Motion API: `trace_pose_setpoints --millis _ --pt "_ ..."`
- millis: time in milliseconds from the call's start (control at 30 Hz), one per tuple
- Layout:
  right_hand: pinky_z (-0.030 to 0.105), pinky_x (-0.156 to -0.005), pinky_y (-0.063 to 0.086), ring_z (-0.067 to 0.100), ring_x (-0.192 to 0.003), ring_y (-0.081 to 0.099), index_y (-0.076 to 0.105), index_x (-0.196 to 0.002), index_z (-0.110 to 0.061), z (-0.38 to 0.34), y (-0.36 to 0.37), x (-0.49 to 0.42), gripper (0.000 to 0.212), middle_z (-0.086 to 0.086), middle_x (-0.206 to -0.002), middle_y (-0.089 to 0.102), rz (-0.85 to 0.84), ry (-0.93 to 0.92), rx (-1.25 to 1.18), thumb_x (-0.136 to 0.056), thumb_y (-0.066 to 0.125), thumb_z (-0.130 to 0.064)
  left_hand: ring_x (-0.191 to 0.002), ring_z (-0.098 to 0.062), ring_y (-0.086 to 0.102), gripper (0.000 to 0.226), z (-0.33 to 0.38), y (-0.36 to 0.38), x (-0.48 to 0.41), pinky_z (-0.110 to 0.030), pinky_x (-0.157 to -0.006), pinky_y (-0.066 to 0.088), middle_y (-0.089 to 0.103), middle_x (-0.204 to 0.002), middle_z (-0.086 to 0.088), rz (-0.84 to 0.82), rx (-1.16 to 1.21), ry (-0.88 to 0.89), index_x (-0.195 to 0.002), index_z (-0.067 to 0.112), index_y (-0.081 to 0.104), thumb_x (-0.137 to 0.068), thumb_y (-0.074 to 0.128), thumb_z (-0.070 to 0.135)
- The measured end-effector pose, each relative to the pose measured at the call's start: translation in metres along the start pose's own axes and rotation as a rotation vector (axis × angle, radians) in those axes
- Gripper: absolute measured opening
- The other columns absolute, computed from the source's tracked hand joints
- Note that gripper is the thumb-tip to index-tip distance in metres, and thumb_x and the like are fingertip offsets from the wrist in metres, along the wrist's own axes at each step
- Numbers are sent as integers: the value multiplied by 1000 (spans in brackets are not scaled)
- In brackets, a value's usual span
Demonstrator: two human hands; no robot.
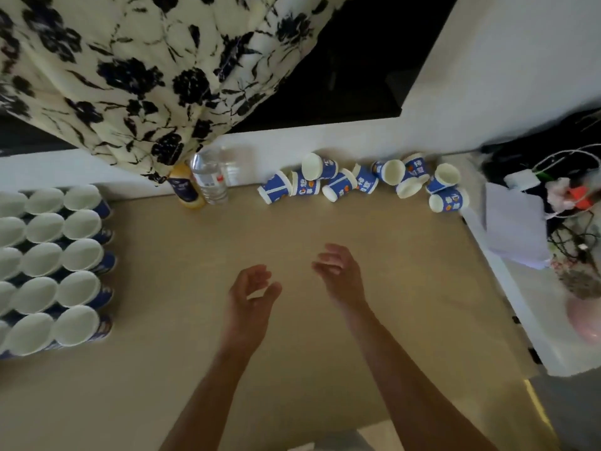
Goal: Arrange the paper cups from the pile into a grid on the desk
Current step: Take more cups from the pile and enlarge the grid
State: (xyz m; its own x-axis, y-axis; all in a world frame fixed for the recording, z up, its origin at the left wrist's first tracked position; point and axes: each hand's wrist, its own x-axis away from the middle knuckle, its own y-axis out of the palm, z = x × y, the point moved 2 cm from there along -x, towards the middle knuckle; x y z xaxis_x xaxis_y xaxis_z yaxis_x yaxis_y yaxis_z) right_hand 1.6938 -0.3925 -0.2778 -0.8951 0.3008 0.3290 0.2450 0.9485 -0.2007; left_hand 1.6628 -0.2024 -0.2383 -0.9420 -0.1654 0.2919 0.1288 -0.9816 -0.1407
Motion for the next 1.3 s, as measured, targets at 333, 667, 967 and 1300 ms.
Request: trace_pose_setpoints --millis 333,667,967,1300 --pt "36 -70 56 28 -94 68 48 -126 -10 -58 99 -201 48 7 -103 65 -250 -33 522 -82 65 -14 -97 1 67 27 4 -8 -9 -16 -74 52 71 -108 6 241 -5 -60 -114 21 63 -89 74 15" --pt "36 -79 48 31 -104 63 63 -114 -8 -48 120 -234 27 11 -112 66 -113 -130 788 -97 52 -25 -102 -4 68 28 -2 -4 -9 -28 -82 54 71 -109 15 245 -46 -108 -115 28 63 -90 74 23" --pt "19 -53 33 2 -51 43 76 -84 -12 -78 59 -141 7 -10 -56 53 -600 -292 569 -86 70 -15 -120 -15 54 70 16 9 -49 -42 -101 48 58 -129 7 233 -431 28 -136 20 51 -76 85 19" --pt "21 -54 31 3 -53 37 72 -85 -25 -107 0 -93 10 -15 -53 45 -792 -276 326 -89 74 -16 -81 -1 64 58 40 49 -71 -19 -69 52 68 -97 12 82 -421 103 -121 23 59 -72 88 27"
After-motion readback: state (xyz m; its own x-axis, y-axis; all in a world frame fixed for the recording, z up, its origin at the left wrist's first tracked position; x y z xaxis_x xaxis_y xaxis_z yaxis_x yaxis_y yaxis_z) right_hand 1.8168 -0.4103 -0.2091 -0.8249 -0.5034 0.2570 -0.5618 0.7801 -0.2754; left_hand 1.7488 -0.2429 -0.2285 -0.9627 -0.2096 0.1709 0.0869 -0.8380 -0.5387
